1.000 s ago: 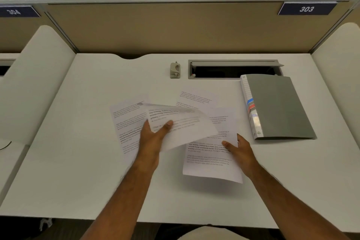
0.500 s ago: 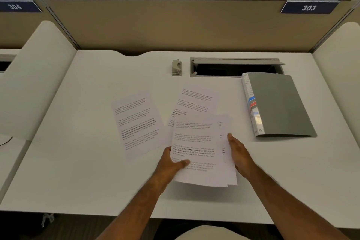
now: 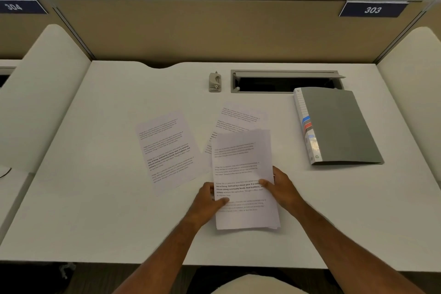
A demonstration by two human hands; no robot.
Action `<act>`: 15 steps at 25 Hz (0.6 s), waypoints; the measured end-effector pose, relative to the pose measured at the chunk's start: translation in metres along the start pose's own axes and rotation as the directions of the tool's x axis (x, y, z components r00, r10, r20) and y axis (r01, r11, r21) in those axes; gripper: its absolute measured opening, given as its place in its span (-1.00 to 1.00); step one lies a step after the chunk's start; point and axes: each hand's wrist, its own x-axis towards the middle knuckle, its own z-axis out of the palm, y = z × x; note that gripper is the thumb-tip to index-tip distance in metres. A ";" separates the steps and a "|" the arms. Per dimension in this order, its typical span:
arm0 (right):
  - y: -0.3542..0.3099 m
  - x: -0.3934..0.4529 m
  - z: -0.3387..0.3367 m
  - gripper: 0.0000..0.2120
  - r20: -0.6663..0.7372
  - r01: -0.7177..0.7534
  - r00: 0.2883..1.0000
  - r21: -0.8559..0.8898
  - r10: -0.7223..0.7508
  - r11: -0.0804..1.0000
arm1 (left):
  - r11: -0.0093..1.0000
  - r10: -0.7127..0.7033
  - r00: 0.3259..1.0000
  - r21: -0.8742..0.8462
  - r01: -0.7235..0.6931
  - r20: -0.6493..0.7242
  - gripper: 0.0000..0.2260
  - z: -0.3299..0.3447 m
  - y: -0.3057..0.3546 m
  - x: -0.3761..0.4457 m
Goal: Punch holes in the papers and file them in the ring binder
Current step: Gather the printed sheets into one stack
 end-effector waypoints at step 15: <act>-0.077 -0.021 0.012 -0.67 -0.153 0.329 0.936 0.049 -0.318 0.943 | 0.894 0.278 0.936 -0.298 -0.335 -0.217 -0.68 -0.062 0.092 -0.008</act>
